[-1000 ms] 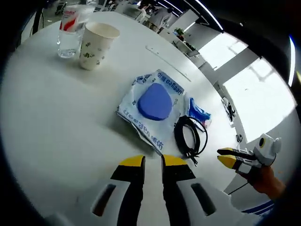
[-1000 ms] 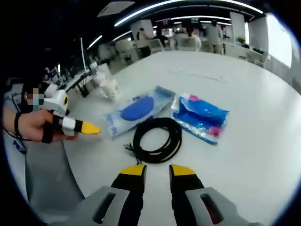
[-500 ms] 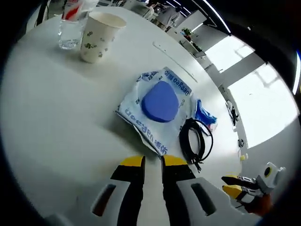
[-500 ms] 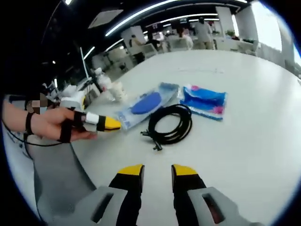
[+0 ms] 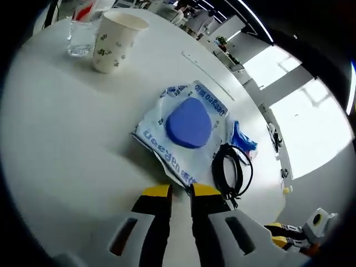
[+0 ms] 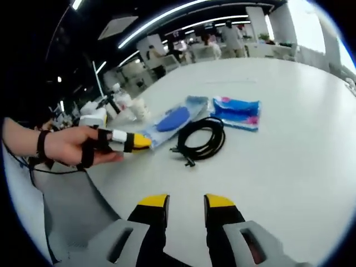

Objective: Arrange the tabletop items into an orderly group along one side of the table until the central work area is clear of visible clutter.

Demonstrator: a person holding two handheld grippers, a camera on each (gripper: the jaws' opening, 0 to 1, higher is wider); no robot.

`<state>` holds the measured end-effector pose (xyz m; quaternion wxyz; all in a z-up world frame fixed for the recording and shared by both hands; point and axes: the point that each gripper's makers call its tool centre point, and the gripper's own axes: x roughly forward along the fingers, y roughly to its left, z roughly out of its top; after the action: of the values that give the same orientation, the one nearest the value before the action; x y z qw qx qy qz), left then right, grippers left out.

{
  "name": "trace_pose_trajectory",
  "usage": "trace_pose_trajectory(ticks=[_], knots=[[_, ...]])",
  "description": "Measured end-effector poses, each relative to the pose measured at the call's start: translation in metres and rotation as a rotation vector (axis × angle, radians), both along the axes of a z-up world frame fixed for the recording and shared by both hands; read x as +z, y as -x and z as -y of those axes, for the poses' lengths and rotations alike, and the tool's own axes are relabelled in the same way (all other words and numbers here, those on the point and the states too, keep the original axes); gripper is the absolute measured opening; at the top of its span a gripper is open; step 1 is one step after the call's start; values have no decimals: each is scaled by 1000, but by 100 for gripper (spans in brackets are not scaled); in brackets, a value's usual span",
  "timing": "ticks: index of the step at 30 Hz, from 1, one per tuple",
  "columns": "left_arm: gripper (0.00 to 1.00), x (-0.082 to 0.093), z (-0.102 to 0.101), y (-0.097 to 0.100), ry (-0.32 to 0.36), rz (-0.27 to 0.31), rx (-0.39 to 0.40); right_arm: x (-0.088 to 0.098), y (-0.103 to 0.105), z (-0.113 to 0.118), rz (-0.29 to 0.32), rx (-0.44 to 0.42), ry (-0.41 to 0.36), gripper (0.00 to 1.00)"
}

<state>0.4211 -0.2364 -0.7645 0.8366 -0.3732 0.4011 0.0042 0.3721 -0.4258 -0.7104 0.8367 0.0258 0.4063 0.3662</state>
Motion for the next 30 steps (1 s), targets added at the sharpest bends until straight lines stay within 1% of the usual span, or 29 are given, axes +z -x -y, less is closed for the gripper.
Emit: trace_pose_trajectory(ticks=[2, 3, 6, 12, 14, 15, 16, 18, 20, 22, 24, 27, 30], knots=[[1, 2, 2, 1, 3, 5, 23, -2, 3, 0, -2, 0, 2, 23], [0, 2, 1, 1, 0, 1, 48, -3, 4, 0, -6, -3, 2, 23], [0, 3, -1, 3, 0, 0, 76, -4, 7, -1, -17, -13, -3, 23], [0, 5, -24, 12, 2, -1, 131, -1, 11, -5, -18, -27, -15, 22], [0, 5, -31, 18, 18, -8, 168, -2, 12, -7, -22, -28, -17, 22], [0, 3, -37, 24, 11, -18, 193, -4, 13, -10, -27, -24, -17, 22], [0, 2, -40, 27, 6, -28, 200, -6, 15, -12, -32, -18, -14, 22], [0, 2, -43, 33, -5, -30, 185, -9, 16, -14, -40, -11, -11, 22], [0, 3, -49, 40, -51, -31, 151, -8, 15, -18, -41, -8, -13, 22], [0, 3, -53, 45, -54, -35, 143, -8, 14, -22, -41, -5, -17, 21], [0, 4, -59, 52, -73, -41, 132, -8, 14, -24, -43, 1, -17, 21], [0, 4, -65, 61, -85, -48, 131, -7, 13, -26, -39, 14, -14, 21], [0, 3, -80, 70, -100, -68, 161, -5, 9, -25, -34, 15, -13, 21]])
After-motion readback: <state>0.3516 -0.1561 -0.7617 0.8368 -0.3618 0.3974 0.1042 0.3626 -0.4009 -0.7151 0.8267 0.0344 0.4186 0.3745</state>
